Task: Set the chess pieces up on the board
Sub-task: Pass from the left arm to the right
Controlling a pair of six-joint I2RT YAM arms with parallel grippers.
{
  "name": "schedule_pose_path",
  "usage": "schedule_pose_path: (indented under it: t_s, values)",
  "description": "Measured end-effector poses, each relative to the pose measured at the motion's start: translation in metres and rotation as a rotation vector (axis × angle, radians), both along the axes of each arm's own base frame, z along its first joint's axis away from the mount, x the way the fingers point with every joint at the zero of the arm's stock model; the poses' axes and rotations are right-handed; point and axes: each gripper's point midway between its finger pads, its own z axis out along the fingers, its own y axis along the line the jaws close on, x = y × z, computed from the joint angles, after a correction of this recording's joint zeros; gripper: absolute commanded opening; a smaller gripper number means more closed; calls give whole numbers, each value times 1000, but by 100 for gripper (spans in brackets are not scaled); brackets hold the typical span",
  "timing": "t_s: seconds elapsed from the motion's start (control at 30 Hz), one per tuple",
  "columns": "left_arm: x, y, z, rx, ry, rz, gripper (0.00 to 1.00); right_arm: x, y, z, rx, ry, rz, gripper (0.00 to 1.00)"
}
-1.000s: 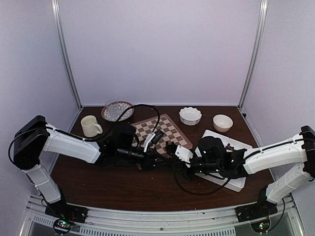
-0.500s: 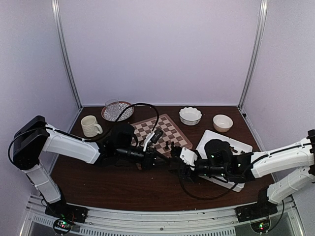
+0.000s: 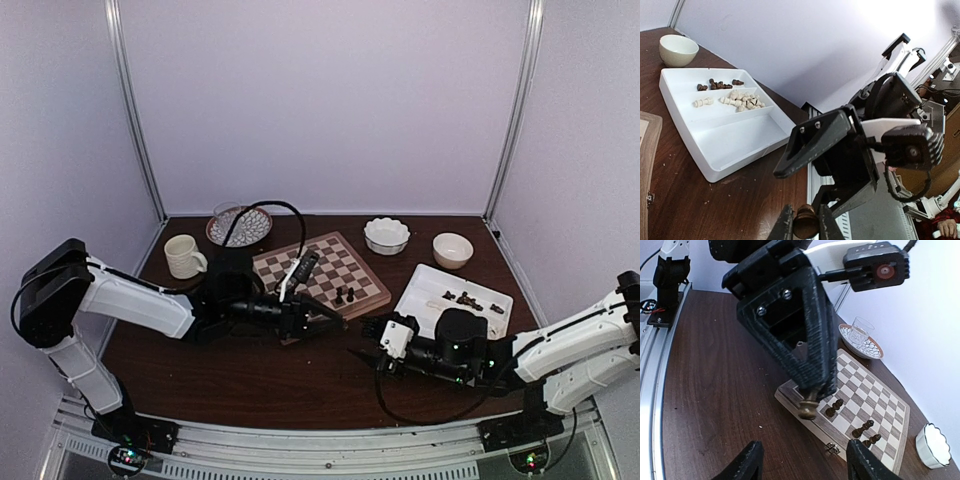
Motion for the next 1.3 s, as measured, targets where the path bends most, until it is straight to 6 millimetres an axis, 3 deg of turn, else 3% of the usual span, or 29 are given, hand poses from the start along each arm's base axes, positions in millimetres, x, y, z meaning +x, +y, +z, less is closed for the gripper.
schedule_pose_path:
  t_s: [0.13, 0.3, 0.5, 0.93, 1.3]
  values:
    - [-1, 0, 9, -37, 4, -2, 8, -1, 6, -1, -7, -63, -12, 59]
    - [-1, -1, 16, -70, 19, -4, 7, 4, 4, 15, 46, -123, -52, 56]
    - [0, -3, 11, -71, 56, -9, 6, 8, 2, 28, 96, -154, -80, 49]
    - [0, -4, 8, -68, 78, -11, 6, 6, 7, 20, 70, -167, -69, 37]
    - [0, -6, 3, -64, 98, -16, 6, 6, 8, 16, 61, -164, -69, 34]
